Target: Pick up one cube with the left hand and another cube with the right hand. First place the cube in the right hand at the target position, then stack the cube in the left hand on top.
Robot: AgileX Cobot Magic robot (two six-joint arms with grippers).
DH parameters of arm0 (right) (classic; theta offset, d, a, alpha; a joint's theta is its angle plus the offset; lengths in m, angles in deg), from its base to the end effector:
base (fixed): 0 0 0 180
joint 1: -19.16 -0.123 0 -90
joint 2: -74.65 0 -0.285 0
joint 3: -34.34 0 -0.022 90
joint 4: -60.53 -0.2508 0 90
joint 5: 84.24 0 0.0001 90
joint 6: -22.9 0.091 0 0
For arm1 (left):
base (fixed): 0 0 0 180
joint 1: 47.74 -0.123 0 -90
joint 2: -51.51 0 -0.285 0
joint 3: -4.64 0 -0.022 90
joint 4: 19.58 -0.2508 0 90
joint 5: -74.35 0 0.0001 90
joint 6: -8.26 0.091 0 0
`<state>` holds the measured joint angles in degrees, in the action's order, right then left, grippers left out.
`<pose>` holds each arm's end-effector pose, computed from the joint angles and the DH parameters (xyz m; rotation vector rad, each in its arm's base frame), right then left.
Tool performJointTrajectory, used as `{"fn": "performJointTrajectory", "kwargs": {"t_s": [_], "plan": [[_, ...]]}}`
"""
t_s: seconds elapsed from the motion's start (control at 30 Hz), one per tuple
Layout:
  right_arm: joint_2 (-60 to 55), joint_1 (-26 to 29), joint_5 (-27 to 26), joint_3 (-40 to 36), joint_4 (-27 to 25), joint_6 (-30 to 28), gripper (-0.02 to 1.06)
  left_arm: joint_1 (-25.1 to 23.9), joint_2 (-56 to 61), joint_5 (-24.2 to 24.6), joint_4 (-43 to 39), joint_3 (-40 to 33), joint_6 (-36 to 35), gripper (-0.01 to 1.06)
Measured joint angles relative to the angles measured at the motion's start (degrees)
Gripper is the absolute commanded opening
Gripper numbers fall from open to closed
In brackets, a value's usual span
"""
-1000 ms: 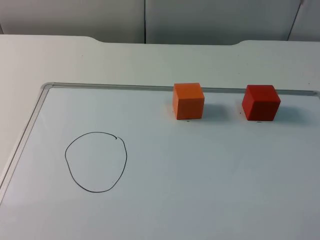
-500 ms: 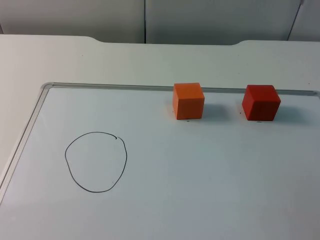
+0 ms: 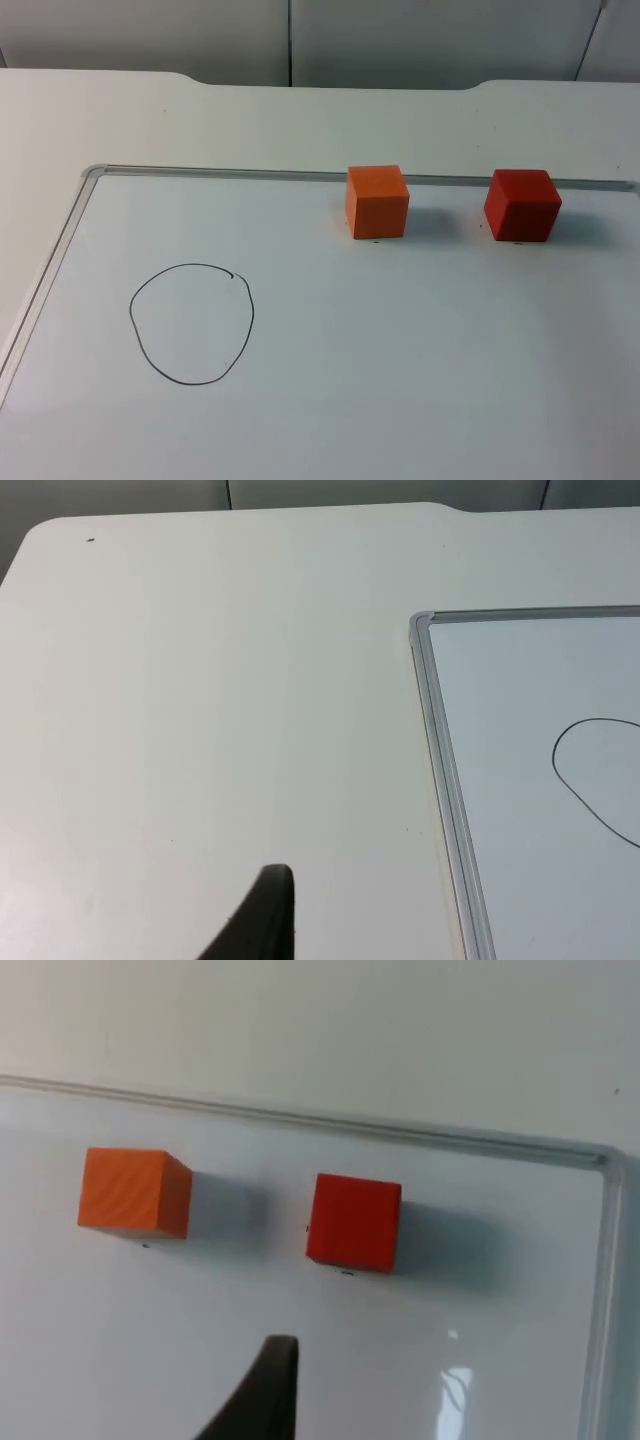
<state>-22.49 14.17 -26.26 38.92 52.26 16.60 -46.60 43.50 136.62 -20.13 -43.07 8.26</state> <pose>0.3294 0.0399 0.3381 -0.1998 2.6135 0.1791 -0.0071 0.0009 0.2794 0.0198 2.0592 -0.0008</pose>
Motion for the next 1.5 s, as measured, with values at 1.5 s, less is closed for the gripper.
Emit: {"fn": "performJointTrajectory", "kwargs": {"t_s": [1.5], "plan": [[-33.37,-11.53,-19.40,1.25,16.66,28.29,0.87,0.00,0.00,0.00,0.00,0.00,0.00,1.05]]}}
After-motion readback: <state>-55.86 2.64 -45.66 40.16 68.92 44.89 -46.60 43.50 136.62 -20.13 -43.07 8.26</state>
